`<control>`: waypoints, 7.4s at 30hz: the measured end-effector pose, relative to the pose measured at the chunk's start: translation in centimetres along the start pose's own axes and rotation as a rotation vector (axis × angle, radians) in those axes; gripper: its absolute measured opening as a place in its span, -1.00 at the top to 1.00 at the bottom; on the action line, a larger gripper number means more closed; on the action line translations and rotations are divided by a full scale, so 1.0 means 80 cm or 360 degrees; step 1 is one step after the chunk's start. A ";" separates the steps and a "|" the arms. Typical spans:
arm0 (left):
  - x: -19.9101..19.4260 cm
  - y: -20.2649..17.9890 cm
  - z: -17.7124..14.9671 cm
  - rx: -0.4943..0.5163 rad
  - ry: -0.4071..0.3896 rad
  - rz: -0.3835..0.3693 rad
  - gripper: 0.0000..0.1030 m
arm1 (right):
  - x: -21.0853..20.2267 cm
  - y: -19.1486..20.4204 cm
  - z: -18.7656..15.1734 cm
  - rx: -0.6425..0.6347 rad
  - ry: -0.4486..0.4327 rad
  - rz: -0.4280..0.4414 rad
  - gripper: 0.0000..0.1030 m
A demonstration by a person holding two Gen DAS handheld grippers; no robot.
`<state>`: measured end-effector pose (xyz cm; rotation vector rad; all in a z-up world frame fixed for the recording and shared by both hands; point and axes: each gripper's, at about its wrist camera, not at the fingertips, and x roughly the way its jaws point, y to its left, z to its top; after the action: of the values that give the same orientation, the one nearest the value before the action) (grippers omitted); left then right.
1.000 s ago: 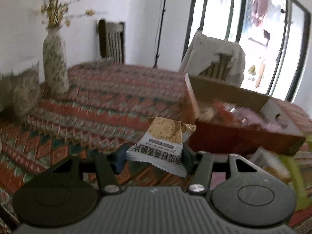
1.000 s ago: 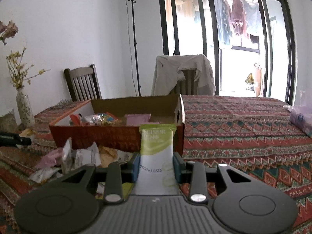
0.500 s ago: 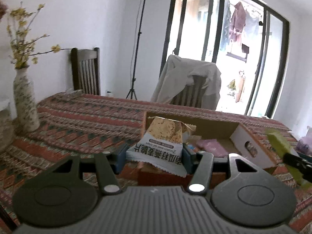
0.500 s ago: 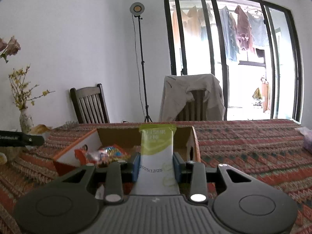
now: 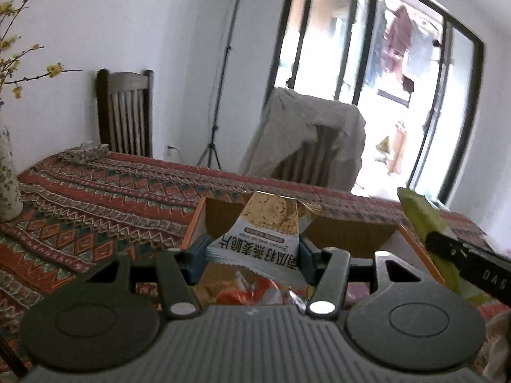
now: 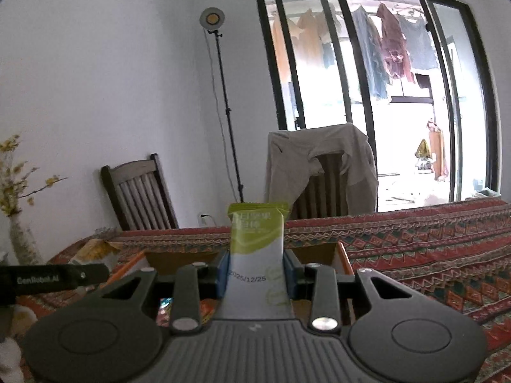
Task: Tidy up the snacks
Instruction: 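Carry the cracker packet with the left gripper while the right carries the green-white packet to the box, then open the left gripper over the box while the right releases the green-white packet inside, then grasp the yellow-green bar packet with the right gripper, then grasp the silver-white wrapper with the left gripper, then carry the wrapper with the left gripper while the right carries the yellow-green bar to the box, then open the left gripper over the box while the right releases the yellow-green bar inside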
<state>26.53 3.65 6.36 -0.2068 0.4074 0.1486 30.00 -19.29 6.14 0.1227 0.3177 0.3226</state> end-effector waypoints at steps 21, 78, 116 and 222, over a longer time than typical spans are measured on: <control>0.033 0.010 -0.039 0.0011 0.0051 -0.0008 -0.48 | 0.042 -0.008 -0.042 0.0002 0.0183 0.0006 0.29; -0.126 0.105 -0.096 -0.0108 0.0174 0.0116 -1.00 | -0.111 0.004 -0.125 -0.0162 0.0641 -0.0208 -1.00; -0.123 0.032 -0.166 -0.0012 0.0477 -0.0106 -0.84 | -0.176 0.019 -0.140 -0.0119 0.0326 -0.0080 0.35; -0.001 -0.008 -0.037 0.0010 -0.0125 -0.0058 -1.00 | 0.007 -0.013 -0.036 -0.0039 0.0045 -0.0065 -1.00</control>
<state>25.43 2.36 3.85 -0.2014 0.3261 0.1190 29.86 -19.91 3.08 0.0876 0.3434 0.2878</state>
